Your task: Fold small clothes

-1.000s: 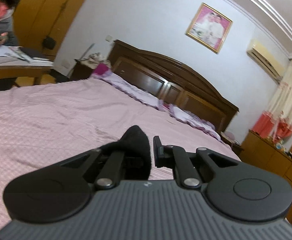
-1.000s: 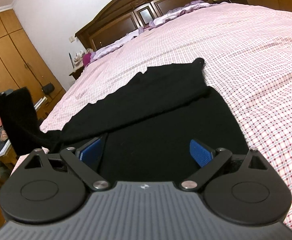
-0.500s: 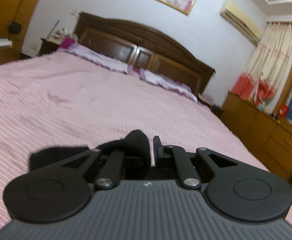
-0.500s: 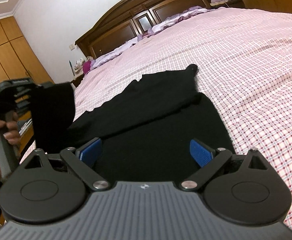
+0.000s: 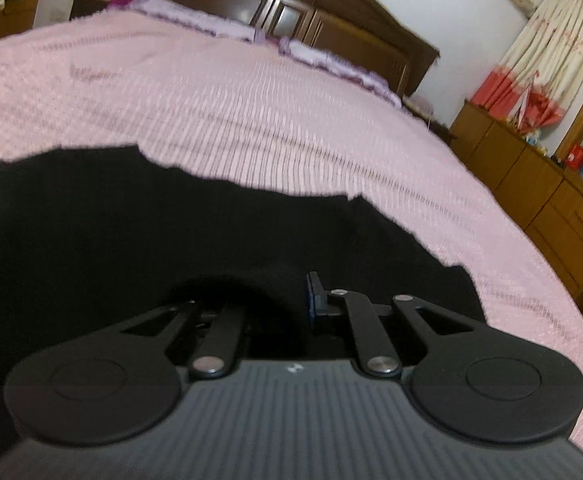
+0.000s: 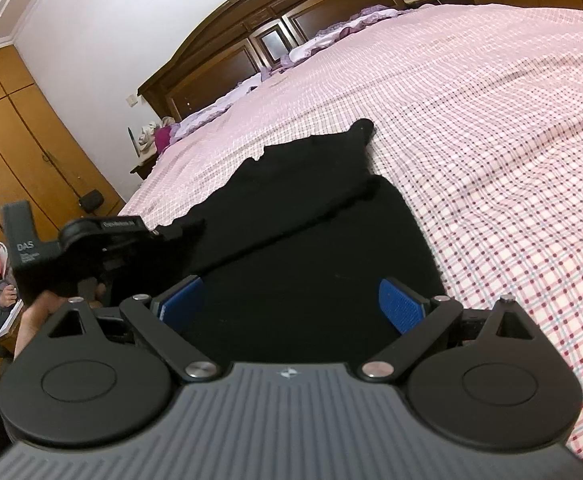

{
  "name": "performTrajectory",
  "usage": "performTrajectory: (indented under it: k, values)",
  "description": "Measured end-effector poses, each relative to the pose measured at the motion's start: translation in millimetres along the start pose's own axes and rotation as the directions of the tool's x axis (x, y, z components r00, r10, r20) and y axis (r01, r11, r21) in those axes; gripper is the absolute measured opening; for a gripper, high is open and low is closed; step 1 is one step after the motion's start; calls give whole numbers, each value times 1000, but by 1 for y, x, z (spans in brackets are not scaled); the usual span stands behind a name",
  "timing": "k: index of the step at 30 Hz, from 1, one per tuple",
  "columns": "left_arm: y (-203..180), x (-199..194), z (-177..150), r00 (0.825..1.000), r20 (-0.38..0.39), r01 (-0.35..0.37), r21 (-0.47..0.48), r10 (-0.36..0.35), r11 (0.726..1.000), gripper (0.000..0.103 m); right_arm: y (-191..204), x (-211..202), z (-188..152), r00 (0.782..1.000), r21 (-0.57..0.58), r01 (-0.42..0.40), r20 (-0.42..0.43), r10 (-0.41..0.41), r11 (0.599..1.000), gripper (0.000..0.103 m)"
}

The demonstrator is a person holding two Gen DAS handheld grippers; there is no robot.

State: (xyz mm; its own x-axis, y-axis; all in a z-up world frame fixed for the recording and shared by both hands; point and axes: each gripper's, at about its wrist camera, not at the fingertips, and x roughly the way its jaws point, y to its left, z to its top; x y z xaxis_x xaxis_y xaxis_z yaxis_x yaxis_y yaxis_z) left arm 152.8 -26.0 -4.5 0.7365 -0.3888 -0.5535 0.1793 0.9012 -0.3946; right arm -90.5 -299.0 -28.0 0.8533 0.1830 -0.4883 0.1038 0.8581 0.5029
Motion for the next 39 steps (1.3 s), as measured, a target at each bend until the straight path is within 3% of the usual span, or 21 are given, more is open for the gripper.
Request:
performTrajectory:
  k: [1,3,6,9,18,27,32,39]
  values:
    - [1,4,-2,1000,-23,-3,5,3,1000,12,0,1,-1,1000,-1,0,-1,0,1000,98]
    - [0,9,-6,999,-50,-9,14,10,1000,24,0,1,-1,1000,-4,2,-2,-2,1000,98]
    - [-2,9,-9,999,-43,0,26,1,1000,42,-1,2,-2,1000,-7,4,-2,-4,1000,98]
    - [-8,3,-8,999,-53,-9,35,11,999,53,-1,2,-2,1000,-7,4,-2,-4,1000,98]
    - [-11,-49,-12,987,-123,-88,118,102,989,53,8,0,1,1000,-19,1,4,-1,1000,98]
    - [23,-106,-16,972,-106,-199,114,211,973,53,44,-2,7,999,-101,-32,-6,32,994,98]
    - [46,-129,-18,963,-94,-246,89,254,965,53,71,5,13,998,-138,-60,-42,55,989,98]
    - [73,-148,-18,949,-82,-302,49,305,952,53,130,33,5,979,-205,-171,-148,142,964,98]
